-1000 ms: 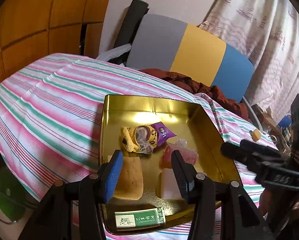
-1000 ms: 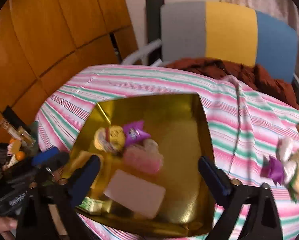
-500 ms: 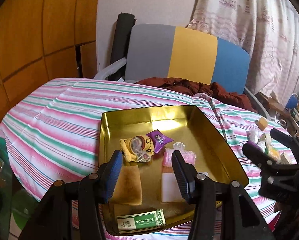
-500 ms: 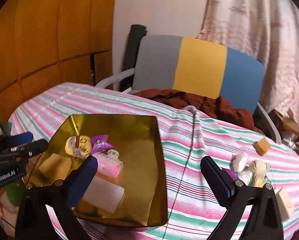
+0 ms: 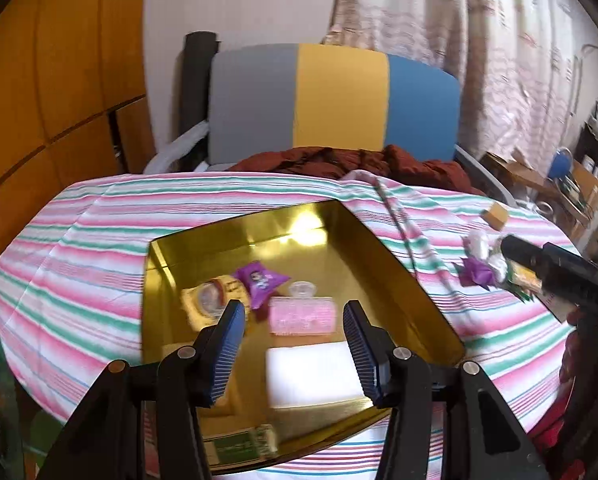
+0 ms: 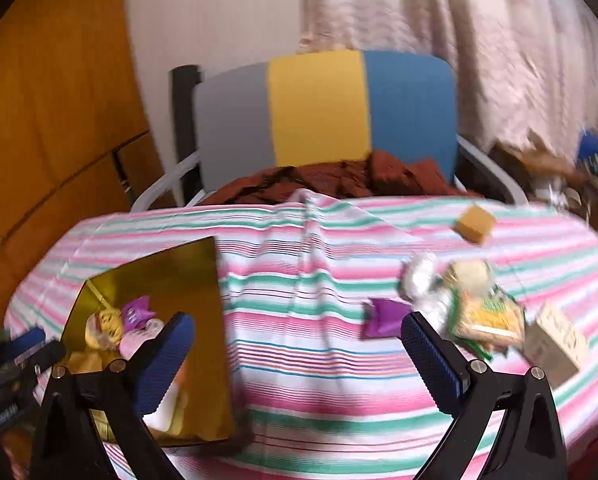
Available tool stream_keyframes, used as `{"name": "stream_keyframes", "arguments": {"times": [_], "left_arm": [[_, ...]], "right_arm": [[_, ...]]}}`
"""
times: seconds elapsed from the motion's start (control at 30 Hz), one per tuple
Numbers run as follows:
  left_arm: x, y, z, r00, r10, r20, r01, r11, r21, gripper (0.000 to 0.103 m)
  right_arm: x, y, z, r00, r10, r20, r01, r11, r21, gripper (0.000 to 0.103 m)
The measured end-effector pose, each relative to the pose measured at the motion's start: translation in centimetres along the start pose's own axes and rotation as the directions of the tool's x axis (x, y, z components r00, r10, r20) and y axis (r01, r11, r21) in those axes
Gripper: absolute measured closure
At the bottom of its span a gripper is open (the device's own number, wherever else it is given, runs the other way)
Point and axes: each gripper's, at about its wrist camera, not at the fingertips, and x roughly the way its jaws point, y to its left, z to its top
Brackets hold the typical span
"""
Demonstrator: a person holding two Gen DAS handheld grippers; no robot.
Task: Organize objects
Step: 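Move both tools back toward the remaining snack packets, then grasp the purple packet with the left tool while the right tool grasps a clear wrapped bundle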
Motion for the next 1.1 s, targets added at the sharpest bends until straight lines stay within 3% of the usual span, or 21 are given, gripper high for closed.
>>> {"name": "stream_keyframes", "arguments": {"times": [0.17,0.4,0.63,0.83,0.97,1.1], "left_arm": [[0.6,-2.4,0.4,0.999,-0.052,-0.016,0.053,0.997,0.049,0.051],[1.8,-5.8,0.9,0.993,-0.110,-0.052,0.115,0.987,0.112,0.051],[3.0,-9.8,1.7,0.981,-0.177,-0.079,0.188,0.966,0.175,0.051],[4.7,-13.9,2.5,0.973,-0.200,-0.117,0.223,0.943,0.248,0.051],[6.9,-17.3,2.8,0.964,-0.205,-0.166,0.251,0.908,0.335,0.051],[9.7,-20.5,3.3,0.935,-0.249,-0.253,0.339,0.836,0.431,0.033]], "right_arm": [[-0.4,-6.1,0.7,0.999,-0.047,-0.018,0.050,0.981,0.188,0.000],[-2.4,-13.3,2.1,0.989,-0.145,-0.003,0.139,0.940,0.311,0.000],[-2.6,-18.4,4.3,0.975,-0.222,0.009,0.205,0.916,0.345,0.000],[-0.9,-21.6,4.4,0.977,-0.211,0.006,0.196,0.916,0.350,0.000],[0.0,-23.5,3.2,0.986,-0.165,-0.016,0.156,0.890,0.429,0.000],[-0.4,-24.3,3.0,0.989,-0.146,0.001,0.128,0.876,0.466,0.000]]}}
